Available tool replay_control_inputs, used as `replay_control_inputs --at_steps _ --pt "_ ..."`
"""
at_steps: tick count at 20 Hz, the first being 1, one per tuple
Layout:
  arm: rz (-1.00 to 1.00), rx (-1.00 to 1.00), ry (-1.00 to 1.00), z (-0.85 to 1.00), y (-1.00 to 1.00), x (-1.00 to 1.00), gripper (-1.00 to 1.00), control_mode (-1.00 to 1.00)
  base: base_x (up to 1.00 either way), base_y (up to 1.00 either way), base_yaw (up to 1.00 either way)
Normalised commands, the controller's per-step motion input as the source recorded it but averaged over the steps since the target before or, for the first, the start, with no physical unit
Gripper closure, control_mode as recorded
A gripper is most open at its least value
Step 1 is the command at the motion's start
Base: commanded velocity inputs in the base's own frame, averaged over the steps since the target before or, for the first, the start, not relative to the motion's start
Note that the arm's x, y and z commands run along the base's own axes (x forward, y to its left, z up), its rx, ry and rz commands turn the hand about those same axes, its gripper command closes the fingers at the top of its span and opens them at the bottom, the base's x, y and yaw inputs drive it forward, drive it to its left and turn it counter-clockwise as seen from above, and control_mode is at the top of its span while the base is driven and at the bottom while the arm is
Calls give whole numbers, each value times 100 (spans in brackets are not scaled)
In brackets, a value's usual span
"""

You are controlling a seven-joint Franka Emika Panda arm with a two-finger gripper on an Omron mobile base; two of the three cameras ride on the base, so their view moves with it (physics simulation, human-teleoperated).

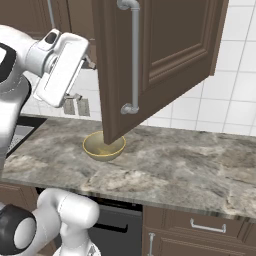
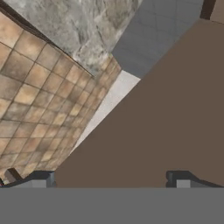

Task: Open the cabinet and setup a tea strainer by placing it in the bowl upright.

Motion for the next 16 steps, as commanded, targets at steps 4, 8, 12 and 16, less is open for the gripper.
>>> replay_control_inputs --at_steps 4,8,12,16 --pt "-6 0 7 -4 -88 34 -100 -100 0 0 0" --pt "-6 0 10 0 -84 19 -100 -100 0 0 0" --pt "-5 0 15 -5 -73 23 -100 -100 0 0 0" --pt "-2 0 19 -4 -81 27 -100 -100 0 0 0"
